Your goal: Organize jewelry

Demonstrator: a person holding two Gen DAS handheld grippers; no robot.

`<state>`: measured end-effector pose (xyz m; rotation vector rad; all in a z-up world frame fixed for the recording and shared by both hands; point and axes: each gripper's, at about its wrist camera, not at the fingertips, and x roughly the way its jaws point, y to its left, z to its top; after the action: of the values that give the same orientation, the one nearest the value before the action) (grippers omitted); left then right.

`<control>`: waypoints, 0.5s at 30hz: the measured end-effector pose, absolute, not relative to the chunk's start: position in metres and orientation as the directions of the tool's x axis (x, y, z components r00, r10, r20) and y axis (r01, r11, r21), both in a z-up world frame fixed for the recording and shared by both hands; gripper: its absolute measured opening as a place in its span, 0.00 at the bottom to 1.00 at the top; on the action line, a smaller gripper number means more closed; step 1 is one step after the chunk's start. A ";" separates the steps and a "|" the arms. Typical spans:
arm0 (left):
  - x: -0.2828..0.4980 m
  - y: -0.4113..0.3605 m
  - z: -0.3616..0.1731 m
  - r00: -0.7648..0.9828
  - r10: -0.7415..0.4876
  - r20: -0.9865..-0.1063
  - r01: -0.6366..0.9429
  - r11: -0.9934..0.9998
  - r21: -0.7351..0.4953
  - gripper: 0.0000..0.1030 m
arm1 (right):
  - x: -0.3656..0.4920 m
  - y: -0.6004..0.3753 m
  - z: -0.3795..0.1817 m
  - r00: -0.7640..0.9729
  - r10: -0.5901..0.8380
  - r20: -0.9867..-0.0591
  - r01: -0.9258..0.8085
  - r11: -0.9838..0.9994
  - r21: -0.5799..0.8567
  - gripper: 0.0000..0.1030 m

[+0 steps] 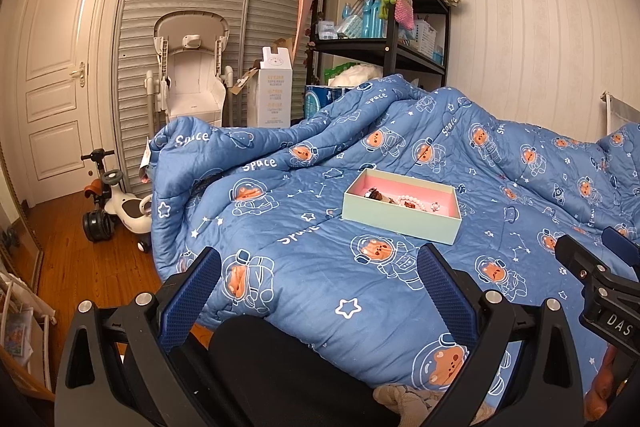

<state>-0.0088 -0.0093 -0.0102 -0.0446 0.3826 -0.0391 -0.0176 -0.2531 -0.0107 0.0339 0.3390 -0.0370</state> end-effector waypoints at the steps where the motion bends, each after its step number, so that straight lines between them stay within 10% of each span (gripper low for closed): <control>1: -0.010 -0.009 -0.011 0.927 -0.047 -0.372 0.029 0.998 -0.055 0.94 | -0.017 -0.252 -0.010 0.942 -0.030 -0.333 0.042 0.999 0.027 0.94; 15: -0.011 -0.010 -0.011 0.923 -0.047 -0.383 0.028 0.998 -0.054 0.94 | -0.017 -0.253 -0.010 0.942 -0.030 -0.333 0.041 0.999 0.027 0.94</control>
<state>-0.0109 -0.0097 -0.0108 -0.0479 0.3945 -0.0382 -0.0173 -0.2534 -0.0102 0.0335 0.3395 -0.0364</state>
